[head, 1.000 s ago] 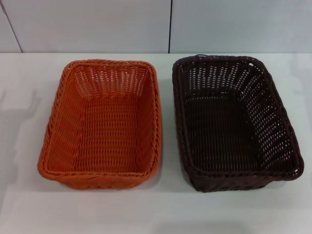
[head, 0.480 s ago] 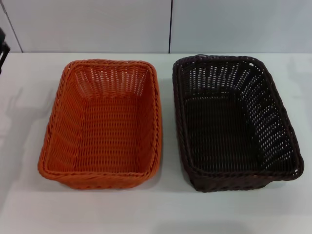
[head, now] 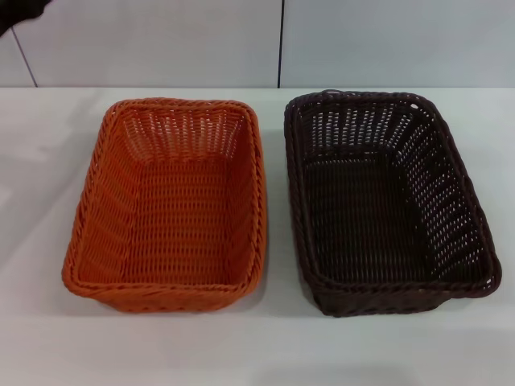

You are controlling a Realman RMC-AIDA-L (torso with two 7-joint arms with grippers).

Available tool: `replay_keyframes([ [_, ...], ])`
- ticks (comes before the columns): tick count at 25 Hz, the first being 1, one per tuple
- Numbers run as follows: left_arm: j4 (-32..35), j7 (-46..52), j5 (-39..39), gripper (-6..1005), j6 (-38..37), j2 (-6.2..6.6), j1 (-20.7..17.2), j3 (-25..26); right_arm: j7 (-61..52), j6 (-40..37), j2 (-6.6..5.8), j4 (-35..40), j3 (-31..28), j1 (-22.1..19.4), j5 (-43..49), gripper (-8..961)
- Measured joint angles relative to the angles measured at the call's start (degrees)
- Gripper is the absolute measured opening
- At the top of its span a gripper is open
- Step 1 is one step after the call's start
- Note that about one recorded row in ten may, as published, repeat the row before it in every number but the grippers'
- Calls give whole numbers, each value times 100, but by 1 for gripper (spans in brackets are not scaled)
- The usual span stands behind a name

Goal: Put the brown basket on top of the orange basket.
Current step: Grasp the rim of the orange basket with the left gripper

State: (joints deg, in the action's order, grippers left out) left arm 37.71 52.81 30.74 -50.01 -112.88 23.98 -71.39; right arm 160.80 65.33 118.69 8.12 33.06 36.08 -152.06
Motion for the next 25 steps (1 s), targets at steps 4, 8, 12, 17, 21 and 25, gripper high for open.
replay_keyframes([
  [4,1511,3753,3148,842,921,423,172,113,8,10,-2,104,-3,-131,7,563],
  [8,2260,6826,6481,841,-676,695,700,1160,34,-14,-11,207,20,-212,24,563],
  [12,2632,8046,8307,841,-2045,653,1141,1825,48,-33,-14,288,-5,-259,9,564],
  [17,3352,9297,10141,841,-2794,363,1335,1883,59,-46,-15,298,-67,-253,-13,563],
  [21,3666,9864,10925,840,-3218,203,1394,1908,61,-51,-25,312,-80,-223,-16,563],
  [25,3626,10205,11485,840,-3547,116,1426,1903,70,-52,-31,339,-81,-212,-18,563],
])
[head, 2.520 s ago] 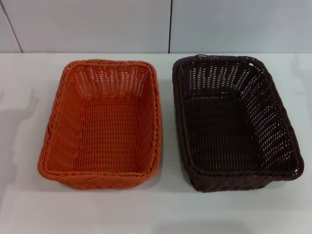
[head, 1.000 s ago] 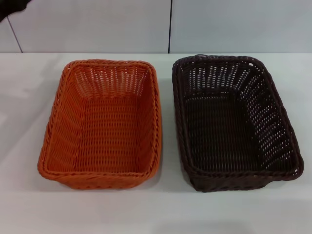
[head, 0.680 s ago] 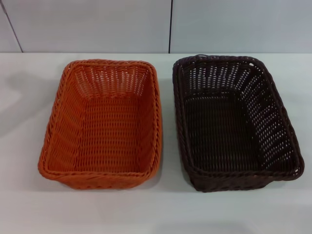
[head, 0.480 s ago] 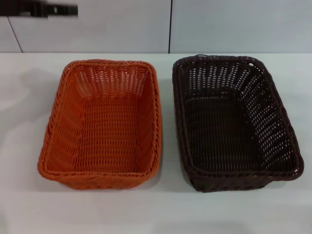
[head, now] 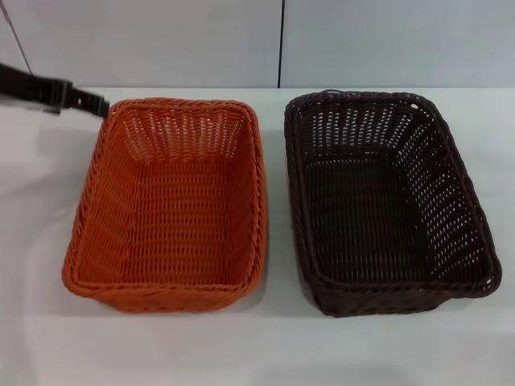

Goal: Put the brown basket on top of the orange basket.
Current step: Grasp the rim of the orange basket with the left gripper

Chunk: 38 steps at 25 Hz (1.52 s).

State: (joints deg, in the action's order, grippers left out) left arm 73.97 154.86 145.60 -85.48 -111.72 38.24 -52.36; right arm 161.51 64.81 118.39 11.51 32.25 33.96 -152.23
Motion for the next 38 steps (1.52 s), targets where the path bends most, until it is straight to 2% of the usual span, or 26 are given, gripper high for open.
replay_keyframes([
  [1,0,0,0,840,0,0,0,0,0,0,0,0,0,0,0,563],
  [3,-18,56,163,840,-46,-84,-28,-3,1,0,0,0,0,5,0,564],
  [5,-130,82,434,839,-20,-221,-63,-3,2,0,-1,-4,0,10,0,564],
  [6,-130,82,434,839,-20,-221,-63,-3,2,0,-1,-4,0,10,0,564],
  [12,-549,34,680,839,220,-411,-93,-25,4,-1,-1,-26,13,9,1,564],
  [20,-1074,-114,754,838,552,-467,-95,-52,4,8,5,-25,46,-6,18,564],
  [29,-1130,-184,772,837,727,-518,-33,-197,4,1,15,-34,16,-39,6,563],
  [34,-1126,-191,783,661,749,-492,-29,-262,4,-2,18,-42,2,-50,1,563],
  [38,-1124,-190,827,475,725,-485,4,-266,4,-3,18,-44,-112,-78,0,564],
])
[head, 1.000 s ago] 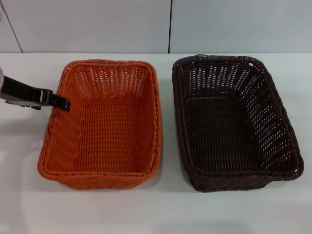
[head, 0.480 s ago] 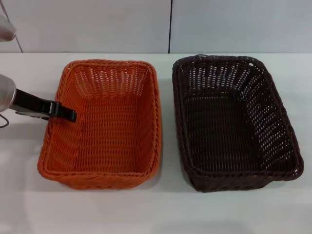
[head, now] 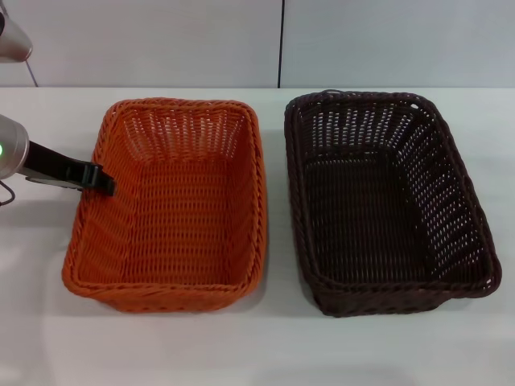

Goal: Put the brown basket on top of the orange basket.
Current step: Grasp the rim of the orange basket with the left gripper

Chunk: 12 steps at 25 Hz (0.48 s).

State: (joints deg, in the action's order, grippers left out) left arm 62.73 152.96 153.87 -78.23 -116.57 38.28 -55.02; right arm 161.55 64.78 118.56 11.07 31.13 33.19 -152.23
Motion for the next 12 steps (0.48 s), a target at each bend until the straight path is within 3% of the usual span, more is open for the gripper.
replay_keyframes([
  [10,3,9,12,215,-139,3,62,-3,-9,68,0,25,-235,-113,-5,563],
  [12,8,-32,12,215,-138,3,64,-4,-14,107,0,12,-254,-121,-8,563],
])
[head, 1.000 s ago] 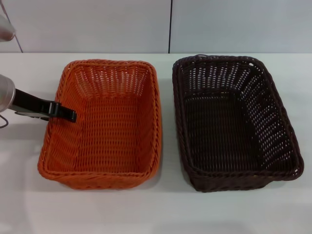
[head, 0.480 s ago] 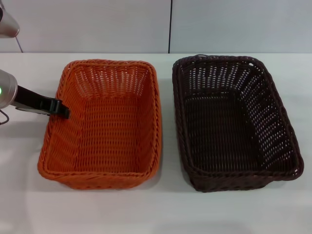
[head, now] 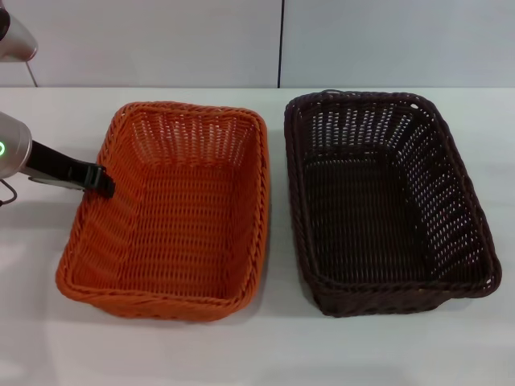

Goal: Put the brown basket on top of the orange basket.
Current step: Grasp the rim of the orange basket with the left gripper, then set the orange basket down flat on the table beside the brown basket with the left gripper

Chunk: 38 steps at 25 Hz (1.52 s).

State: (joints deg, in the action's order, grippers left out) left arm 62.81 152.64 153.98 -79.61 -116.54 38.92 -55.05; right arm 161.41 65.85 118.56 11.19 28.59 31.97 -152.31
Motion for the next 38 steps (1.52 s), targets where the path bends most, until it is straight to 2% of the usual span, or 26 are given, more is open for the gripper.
replay_keyframes([
  [5,108,-27,2,214,119,-6,1,0,1,15,0,-12,15,0,-1,564],
  [7,230,-178,18,214,486,-81,23,-29,1,18,0,-12,27,1,-1,564],
  [13,214,-255,31,189,714,-108,63,-130,-12,38,9,-20,62,14,41,564],
  [14,188,-271,40,181,997,-116,78,-323,-13,40,12,-37,82,22,47,563],
  [16,188,-271,40,179,997,-116,78,-323,-14,42,12,-64,115,36,52,563],
  [17,-42,-272,70,178,1635,-116,201,-585,-15,44,9,-75,133,39,53,563],
  [19,-42,-272,70,176,1635,-116,201,-585,-16,49,7,-84,143,47,54,563],
  [20,-232,-306,76,175,1939,-118,299,-643,-17,53,7,-110,156,57,56,563],
  [23,-323,-321,92,175,2302,-116,376,-1115,-16,51,8,-144,186,76,57,563],
  [30,-361,-499,61,175,2377,-149,463,-1730,3,-21,9,-182,212,162,61,563],
  [38,-367,-466,-180,175,2289,-199,545,-1996,5,-27,9,-216,209,219,61,564],
])
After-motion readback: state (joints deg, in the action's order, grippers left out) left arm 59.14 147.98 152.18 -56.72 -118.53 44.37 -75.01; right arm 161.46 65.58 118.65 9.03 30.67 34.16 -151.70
